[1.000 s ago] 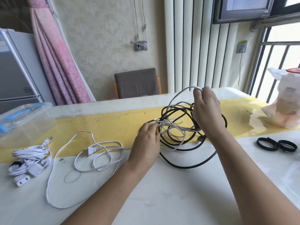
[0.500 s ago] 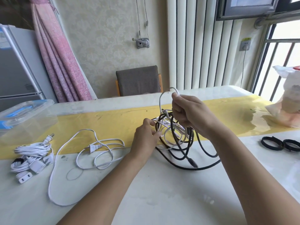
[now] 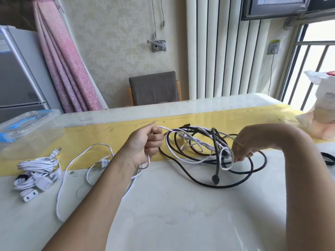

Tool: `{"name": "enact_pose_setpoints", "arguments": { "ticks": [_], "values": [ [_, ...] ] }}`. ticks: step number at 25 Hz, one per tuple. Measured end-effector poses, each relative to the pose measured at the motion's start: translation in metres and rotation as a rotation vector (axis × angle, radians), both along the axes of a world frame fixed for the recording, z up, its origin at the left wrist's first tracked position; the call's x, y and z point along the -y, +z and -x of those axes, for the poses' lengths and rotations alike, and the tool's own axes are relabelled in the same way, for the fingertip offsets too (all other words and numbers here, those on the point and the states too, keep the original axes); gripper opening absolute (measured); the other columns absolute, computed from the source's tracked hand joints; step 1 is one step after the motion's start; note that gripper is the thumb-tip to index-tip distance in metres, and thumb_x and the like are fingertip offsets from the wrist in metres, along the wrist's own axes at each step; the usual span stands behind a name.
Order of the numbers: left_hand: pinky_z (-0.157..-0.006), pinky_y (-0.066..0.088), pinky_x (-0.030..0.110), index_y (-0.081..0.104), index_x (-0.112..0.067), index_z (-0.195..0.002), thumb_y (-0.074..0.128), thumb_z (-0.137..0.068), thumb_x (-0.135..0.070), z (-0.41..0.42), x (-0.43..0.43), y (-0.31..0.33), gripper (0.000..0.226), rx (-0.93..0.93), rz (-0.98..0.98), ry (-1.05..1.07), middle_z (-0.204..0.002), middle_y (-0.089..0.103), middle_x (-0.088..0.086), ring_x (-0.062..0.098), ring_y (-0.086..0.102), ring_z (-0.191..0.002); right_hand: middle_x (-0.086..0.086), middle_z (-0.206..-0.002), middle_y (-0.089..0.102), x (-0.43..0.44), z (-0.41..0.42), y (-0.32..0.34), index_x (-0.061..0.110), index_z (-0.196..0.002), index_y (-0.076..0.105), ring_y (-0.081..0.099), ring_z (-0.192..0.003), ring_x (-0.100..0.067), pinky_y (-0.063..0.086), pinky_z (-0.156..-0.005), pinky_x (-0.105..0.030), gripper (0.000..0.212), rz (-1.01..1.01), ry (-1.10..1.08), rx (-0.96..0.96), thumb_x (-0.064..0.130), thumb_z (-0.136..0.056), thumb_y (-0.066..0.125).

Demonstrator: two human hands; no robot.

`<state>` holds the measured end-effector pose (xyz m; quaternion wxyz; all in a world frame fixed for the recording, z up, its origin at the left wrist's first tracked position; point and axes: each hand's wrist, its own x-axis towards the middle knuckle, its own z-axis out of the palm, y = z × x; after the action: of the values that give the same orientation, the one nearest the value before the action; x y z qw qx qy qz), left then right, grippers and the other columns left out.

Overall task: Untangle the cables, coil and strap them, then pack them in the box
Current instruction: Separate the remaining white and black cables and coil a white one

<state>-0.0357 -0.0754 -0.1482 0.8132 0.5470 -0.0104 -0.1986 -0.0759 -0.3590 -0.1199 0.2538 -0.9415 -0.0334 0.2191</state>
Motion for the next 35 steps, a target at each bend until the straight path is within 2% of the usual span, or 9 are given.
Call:
{"name": "enact_pose_setpoints", "arguments": {
  "ticks": [3,8,11,13,18,21,25,30,35],
  "values": [
    [-0.028,0.007,0.014,0.037,-0.023,-0.053,0.044,-0.097,-0.033,0.005,-0.006,0.011,0.045,0.114,0.148,0.127,-0.042,0.02,-0.012,0.003,0.008,-0.033,0.016,-0.086,0.073,-0.003,0.001,0.0,0.033,-0.08,0.077,0.062,-0.089,0.0,0.042,-0.084,-0.022,0.016,0.091,0.059,0.016,0.018,-0.081,0.071],
    [-0.028,0.014,0.013,0.048,-0.021,-0.049,0.051,-0.085,-0.026,0.008,-0.012,0.016,0.037,0.2,0.317,0.133,-0.043,0.027,-0.011,0.003,0.015,-0.032,-0.001,-0.077,0.064,-0.022,-0.019,0.003,0.009,-0.088,0.069,0.059,-0.077,-0.019,0.042,-0.065,-0.024,0.017,0.221,-0.144,0.499,0.018,-0.094,0.056],
    [-0.035,0.03,0.01,0.071,-0.011,-0.072,0.041,-0.096,-0.015,0.013,-0.011,0.015,0.038,0.286,0.158,0.061,-0.061,0.063,-0.001,0.001,0.04,-0.038,-0.004,-0.054,0.064,-0.038,-0.014,0.015,0.001,-0.08,0.064,0.062,-0.049,-0.017,0.053,-0.057,-0.028,0.036,-0.507,-0.35,0.778,0.019,-0.102,0.041],
    [-0.041,0.04,0.011,0.065,-0.001,-0.102,0.045,-0.094,-0.016,0.022,0.002,0.011,0.026,0.297,0.091,-0.091,-0.083,0.071,0.007,0.004,0.047,-0.047,-0.004,-0.039,0.051,-0.056,-0.003,0.019,0.006,-0.074,0.057,0.044,-0.032,-0.017,0.043,-0.037,-0.023,0.039,-0.774,-0.36,0.611,0.025,-0.103,0.038],
    [-0.081,0.046,0.021,0.051,-0.017,-0.124,0.079,-0.055,-0.062,0.039,0.038,-0.007,0.087,0.654,-0.607,-0.269,-0.102,0.065,-0.007,0.007,0.062,-0.097,0.008,-0.037,0.037,-0.086,0.008,0.01,0.01,-0.074,0.051,0.027,-0.031,-0.008,0.024,-0.036,-0.018,0.038,-0.421,-0.049,0.348,0.031,-0.103,0.037],
    [-0.07,0.039,0.004,0.041,-0.024,-0.123,0.084,-0.064,-0.039,0.053,0.057,-0.011,0.074,0.694,-0.857,-0.07,-0.093,0.064,-0.022,-0.02,0.053,-0.085,0.007,-0.04,0.037,-0.085,0.011,0.012,0.01,-0.075,0.047,0.026,-0.031,-0.006,0.021,-0.035,-0.017,0.037,-0.442,-0.025,0.335,0.031,-0.103,0.037],
    [-0.077,0.051,0.021,0.013,-0.037,-0.137,0.073,-0.074,-0.038,0.057,0.079,-0.033,0.087,0.771,-0.985,0.018,-0.079,0.068,-0.015,-0.007,0.06,-0.078,0.003,-0.045,0.036,-0.086,0.007,0.007,0.011,-0.076,0.051,0.025,-0.038,-0.011,0.02,-0.038,-0.019,0.037,-0.512,-0.035,0.296,0.034,-0.102,0.038],
    [-0.045,0.036,0.014,0.044,-0.021,-0.12,0.067,-0.075,-0.015,0.045,0.089,-0.032,0.051,0.653,-0.884,0.056,-0.061,0.057,-0.009,0.0,0.05,-0.047,0.006,-0.046,0.042,-0.086,-0.005,-0.002,0.011,-0.075,0.054,0.029,-0.041,-0.01,0.025,-0.042,-0.022,0.036,-0.543,-0.023,0.364,0.032,-0.102,0.041],
    [-0.033,0.022,0.014,0.051,-0.015,-0.069,0.042,-0.083,-0.004,0.023,0.054,-0.006,0.019,0.121,-0.015,0.142,-0.045,0.033,-0.01,0.007,0.029,-0.036,-0.006,-0.074,0.065,-0.079,-0.014,-0.005,0.009,-0.082,0.06,0.056,-0.066,-0.009,0.042,-0.062,-0.02,0.008,-0.799,0.051,0.389,0.011,-0.088,0.065]
  ]
}}
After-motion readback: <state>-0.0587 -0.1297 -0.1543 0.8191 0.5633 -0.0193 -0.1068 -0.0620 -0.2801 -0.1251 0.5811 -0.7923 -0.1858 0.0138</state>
